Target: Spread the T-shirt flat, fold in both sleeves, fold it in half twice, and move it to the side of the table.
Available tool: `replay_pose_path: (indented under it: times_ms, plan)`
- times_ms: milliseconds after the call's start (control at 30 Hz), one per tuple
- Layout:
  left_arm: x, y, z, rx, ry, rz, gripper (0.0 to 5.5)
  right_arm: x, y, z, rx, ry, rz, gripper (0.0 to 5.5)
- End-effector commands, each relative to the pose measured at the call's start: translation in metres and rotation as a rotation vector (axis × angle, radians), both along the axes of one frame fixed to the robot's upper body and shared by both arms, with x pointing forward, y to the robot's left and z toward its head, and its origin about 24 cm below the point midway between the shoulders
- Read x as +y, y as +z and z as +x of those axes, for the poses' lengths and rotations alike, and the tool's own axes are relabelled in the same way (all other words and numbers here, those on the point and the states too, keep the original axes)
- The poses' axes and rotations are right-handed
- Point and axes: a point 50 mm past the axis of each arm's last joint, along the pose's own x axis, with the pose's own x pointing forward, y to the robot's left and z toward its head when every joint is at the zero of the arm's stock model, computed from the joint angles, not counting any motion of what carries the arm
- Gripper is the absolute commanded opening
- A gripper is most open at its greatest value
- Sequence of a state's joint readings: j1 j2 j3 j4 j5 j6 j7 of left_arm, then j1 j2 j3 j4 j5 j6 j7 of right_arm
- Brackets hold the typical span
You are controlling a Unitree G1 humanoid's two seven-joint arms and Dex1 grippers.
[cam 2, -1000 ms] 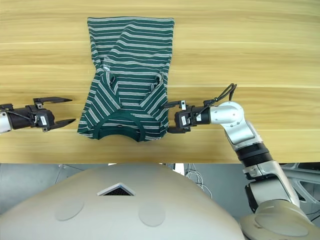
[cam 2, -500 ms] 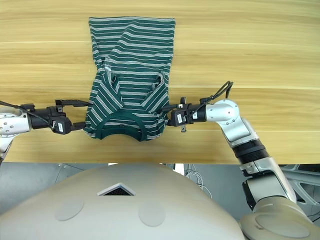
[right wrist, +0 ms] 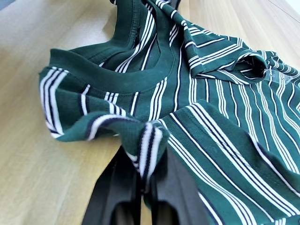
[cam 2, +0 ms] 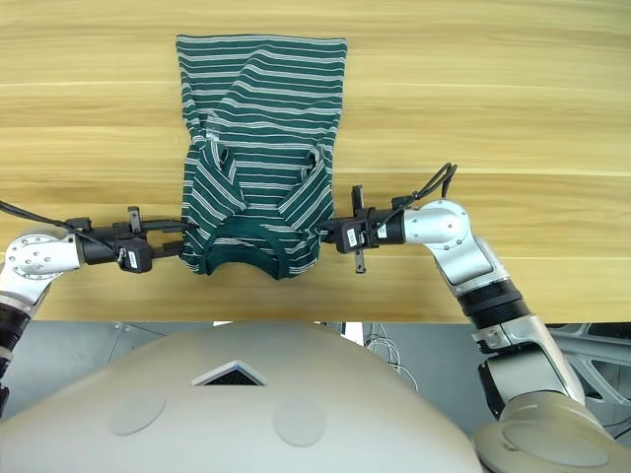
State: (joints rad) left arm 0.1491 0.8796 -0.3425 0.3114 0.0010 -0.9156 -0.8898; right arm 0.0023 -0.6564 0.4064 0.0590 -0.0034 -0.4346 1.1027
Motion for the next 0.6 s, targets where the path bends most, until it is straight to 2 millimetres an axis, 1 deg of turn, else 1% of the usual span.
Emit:
replay_pose_path:
  times_ms: [33,100,133,200,267,333,400,467,533,600]
  plan:
    - [0.0,-0.03,-0.03,0.191,-0.039,0.083,0.46,0.0,0.006,0.005,-0.021,-0.007,0.01,0.06]
    - [-0.002,-0.032,-0.03,0.19,-0.041,0.07,0.07,-0.001,0.006,0.005,-0.021,-0.009,0.012,0.06]
    - [-0.004,-0.032,-0.029,0.188,-0.044,0.062,0.0,-0.001,0.007,0.005,-0.02,-0.011,0.014,0.05]
    - [-0.006,-0.031,-0.028,0.18,-0.045,0.037,0.0,-0.002,0.008,0.005,-0.019,-0.014,0.021,0.05]
    - [-0.008,-0.027,-0.024,0.16,-0.031,-0.006,0.0,-0.004,0.01,0.005,-0.018,-0.02,0.027,0.05]
    - [-0.01,-0.015,-0.019,0.132,0.003,-0.077,0.0,-0.008,0.015,0.007,-0.012,-0.029,0.043,0.05]
    - [-0.009,0.001,-0.013,0.093,0.051,-0.158,0.0,-0.02,0.025,0.009,0.008,-0.045,0.062,0.05]
    - [-0.006,0.022,-0.009,0.044,0.105,-0.242,0.0,-0.04,0.043,0.012,0.043,-0.067,0.087,0.05]
    - [-0.008,0.046,-0.01,-0.011,0.144,-0.336,0.0,-0.063,0.067,0.011,0.054,-0.084,0.103,0.05]
    - [-0.015,0.063,-0.02,-0.035,0.141,-0.4,0.0,-0.077,0.086,0.0,0.047,-0.067,0.087,0.05]
